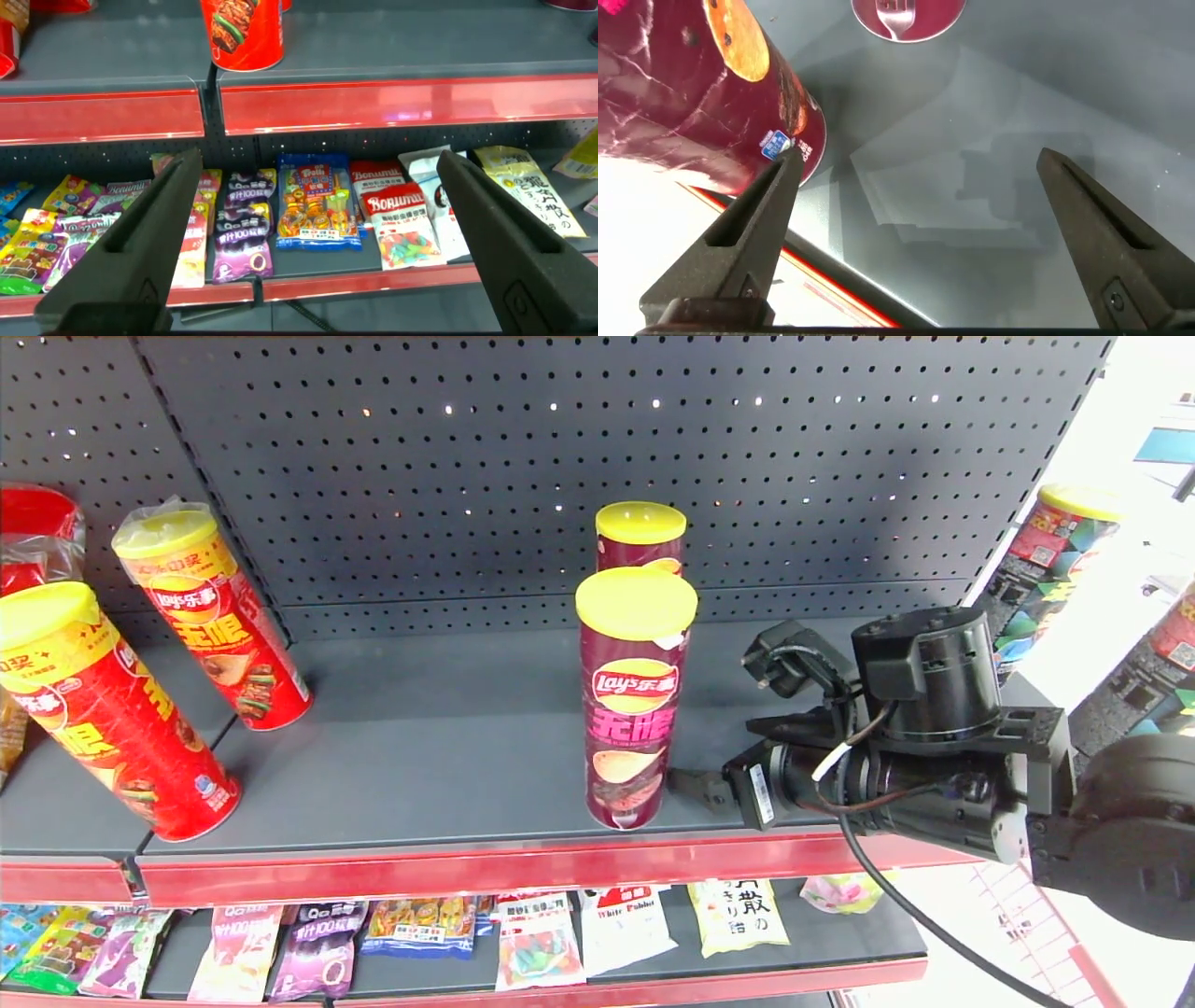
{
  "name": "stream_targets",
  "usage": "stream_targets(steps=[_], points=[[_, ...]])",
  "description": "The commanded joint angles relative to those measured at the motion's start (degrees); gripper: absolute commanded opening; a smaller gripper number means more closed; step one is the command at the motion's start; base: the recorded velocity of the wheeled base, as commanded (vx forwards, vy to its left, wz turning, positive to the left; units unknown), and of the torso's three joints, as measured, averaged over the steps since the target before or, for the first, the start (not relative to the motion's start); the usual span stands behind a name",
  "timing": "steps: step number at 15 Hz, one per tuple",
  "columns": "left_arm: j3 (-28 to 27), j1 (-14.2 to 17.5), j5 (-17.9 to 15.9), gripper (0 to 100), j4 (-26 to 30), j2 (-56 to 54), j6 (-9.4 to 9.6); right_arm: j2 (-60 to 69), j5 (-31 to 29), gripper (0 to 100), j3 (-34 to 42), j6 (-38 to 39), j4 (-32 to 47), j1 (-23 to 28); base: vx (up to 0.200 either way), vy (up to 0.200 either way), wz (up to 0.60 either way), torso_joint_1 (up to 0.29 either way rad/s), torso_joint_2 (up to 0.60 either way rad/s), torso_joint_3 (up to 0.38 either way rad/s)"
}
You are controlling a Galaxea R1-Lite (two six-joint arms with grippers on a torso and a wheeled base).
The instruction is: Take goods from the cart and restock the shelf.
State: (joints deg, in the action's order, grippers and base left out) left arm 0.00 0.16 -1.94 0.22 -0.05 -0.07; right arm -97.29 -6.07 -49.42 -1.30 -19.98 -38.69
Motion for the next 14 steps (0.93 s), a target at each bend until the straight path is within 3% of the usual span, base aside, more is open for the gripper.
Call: stream_targets(steps=[1, 4, 8, 11, 14], points=[[0.0, 0.0, 0.0, 100, 0.0, 0.0, -0.01, 2.9, -0.1, 100, 0.7, 0.0, 0.0, 1.8, 0.000, 0.000, 0.00, 0.000, 0.00, 0.000], [0.0, 0.0, 0.0, 100, 0.0, 0.0, -0.01, 10.7, 0.1, 100, 4.8, 0.1, 0.1, 4.2, 0.000, 0.000, 0.00, 0.000, 0.00, 0.000], [0.0, 0.0, 0.0, 100, 0.0, 0.0, -0.01, 32.7, -0.1, 100, 20.0, 0.0, 0.1, 5.5, 0.000, 0.000, 0.00, 0.000, 0.00, 0.000], [0.0, 0.0, 0.0, 100, 0.0, 0.0, -0.01, 49.9, 1.7, 100, 29.7, -0.7, 3.7, 12.7, 0.000, 0.000, 0.00, 0.000, 0.00, 0.000], [0.0, 0.0, 0.0, 100, 0.0, 0.0, -0.01, 64.7, 9.4, 100, 34.9, -2.2, 15.0, 22.5, 0.000, 0.000, 0.00, 0.000, 0.00, 0.000]])
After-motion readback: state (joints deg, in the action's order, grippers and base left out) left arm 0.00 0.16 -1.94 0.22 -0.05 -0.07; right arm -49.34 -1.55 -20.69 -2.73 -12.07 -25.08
